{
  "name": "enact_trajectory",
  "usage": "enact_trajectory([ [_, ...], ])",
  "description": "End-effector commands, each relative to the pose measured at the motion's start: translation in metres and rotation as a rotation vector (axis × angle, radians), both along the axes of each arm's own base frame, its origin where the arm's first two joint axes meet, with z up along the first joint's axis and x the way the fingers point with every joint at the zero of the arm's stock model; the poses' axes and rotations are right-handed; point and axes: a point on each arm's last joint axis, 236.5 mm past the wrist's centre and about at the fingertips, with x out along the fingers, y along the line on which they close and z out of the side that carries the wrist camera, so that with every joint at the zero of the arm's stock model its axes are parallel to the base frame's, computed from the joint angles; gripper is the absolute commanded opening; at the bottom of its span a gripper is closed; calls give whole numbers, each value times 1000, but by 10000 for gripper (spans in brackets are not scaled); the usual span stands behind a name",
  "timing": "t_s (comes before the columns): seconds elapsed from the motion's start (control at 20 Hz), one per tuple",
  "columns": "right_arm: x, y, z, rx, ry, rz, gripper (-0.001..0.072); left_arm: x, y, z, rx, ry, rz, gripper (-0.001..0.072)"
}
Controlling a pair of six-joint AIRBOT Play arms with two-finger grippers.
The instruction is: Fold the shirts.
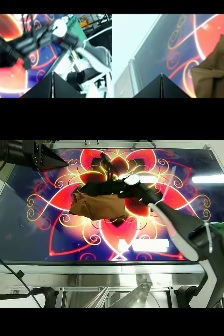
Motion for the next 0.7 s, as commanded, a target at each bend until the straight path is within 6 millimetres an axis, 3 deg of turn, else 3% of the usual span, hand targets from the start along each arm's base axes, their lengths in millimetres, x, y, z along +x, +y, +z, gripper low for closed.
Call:
enact_trajectory([
  [0.0,3,-92,-10,-269,76,-12,19,-7,-5,-13,-9,0,-6,8],
  [0.15,9,-215,-50,-636,204,-238,19,-18,-11,-28,-22,17,-11,7],
  [0.2,7,-243,-65,-689,264,-302,86,-22,-13,-30,-35,18,-7,8],
  [0.25,4,-255,-78,-692,318,-325,390,-26,-17,-29,-56,15,-6,8],
  [0.3,2,-258,-94,-681,358,-333,646,-31,-19,-27,-78,22,-1,11],
  [0.35,2,-256,-107,-667,386,-338,649,-34,-21,-23,-97,23,8,31],
  [0.4,3,-251,-119,-649,413,-338,649,-36,-22,-20,-117,22,14,187],
  [0.45,5,-242,-130,-620,438,-330,649,-38,-22,-17,-119,17,12,284],
  [0.65,17,-188,-157,-398,522,-294,649,-43,-23,-10,-117,-4,10,285],
])
